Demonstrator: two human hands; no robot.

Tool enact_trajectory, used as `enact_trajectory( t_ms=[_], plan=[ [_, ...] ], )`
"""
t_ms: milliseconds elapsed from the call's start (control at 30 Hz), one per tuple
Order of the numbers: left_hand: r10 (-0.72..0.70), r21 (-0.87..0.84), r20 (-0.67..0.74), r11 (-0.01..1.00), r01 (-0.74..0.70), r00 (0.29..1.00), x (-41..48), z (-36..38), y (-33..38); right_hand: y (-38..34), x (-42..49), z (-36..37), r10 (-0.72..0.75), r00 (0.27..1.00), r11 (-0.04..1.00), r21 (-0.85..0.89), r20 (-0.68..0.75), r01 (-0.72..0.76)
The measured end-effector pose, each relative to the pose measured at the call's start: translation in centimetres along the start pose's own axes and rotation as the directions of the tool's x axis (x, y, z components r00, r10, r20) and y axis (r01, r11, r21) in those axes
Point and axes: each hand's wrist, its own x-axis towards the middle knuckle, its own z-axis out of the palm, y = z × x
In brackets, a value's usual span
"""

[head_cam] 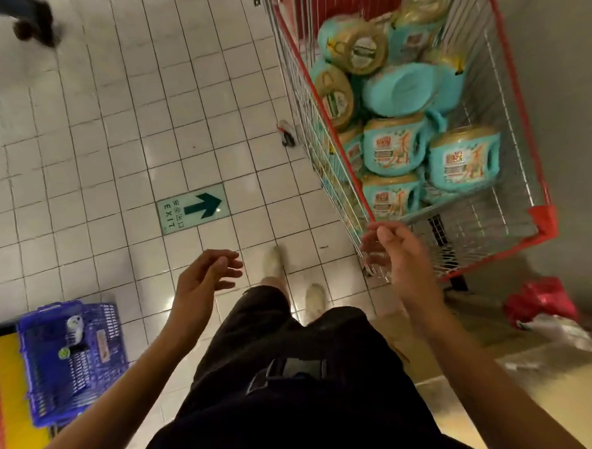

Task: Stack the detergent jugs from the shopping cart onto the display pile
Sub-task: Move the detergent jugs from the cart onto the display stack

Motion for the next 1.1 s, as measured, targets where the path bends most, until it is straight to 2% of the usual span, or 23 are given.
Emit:
enact_trajectory(
  t_ms=[167,333,533,667,800,900,967,1033,1100],
  plan=[
    [0.01,0.036,0.051,0.999,-0.012,0.999,9.4,-1.3,5.3,-5.6,7.5,2.1,0.018,0.999,0.999,0.032,-0.043,-0.017],
    [0.009,0.112,0.194,0.993,-0.032,0.981,19.7,-0.8,11.7,-8.5,12.1,3.5,0.081,0.978,0.992,0.11,-0.193,-0.06],
    [0.085,0.197,0.491,0.959,-0.206,0.867,31.2,4.7,20.1,-9.9,14.9,4.1,0.221,0.926,0.959,0.243,-0.305,-0.148],
    [0.114,0.167,0.592,0.951,-0.26,0.798,36.8,9.7,24.6,-11.2,16.8,3.3,0.284,0.898,0.94,0.282,-0.336,-0.192],
    [0.075,0.237,0.65,0.925,-0.295,0.757,40.9,14.5,26.8,-12.4,20.0,1.5,0.288,0.888,0.934,0.311,-0.359,-0.177],
    [0.012,0.27,0.638,0.933,-0.238,0.77,43.1,18.0,27.7,-13.5,23.4,-0.4,0.266,0.894,0.938,0.309,-0.361,-0.154],
    [-0.041,0.271,0.578,0.952,-0.144,0.815,44.4,20.2,27.7,-14.2,25.7,-1.8,0.247,0.9,0.95,0.274,-0.359,-0.152],
    [-0.161,0.258,0.471,0.965,0.039,0.867,45.4,22.4,27.4,-15.0,28.4,-3.5,0.219,0.9,0.965,0.219,-0.377,-0.143],
    [-0.313,0.236,0.415,0.944,0.231,0.854,46.0,24.5,26.4,-15.7,31.6,-5.1,0.185,0.896,0.979,0.152,-0.404,-0.134]
  ],
)
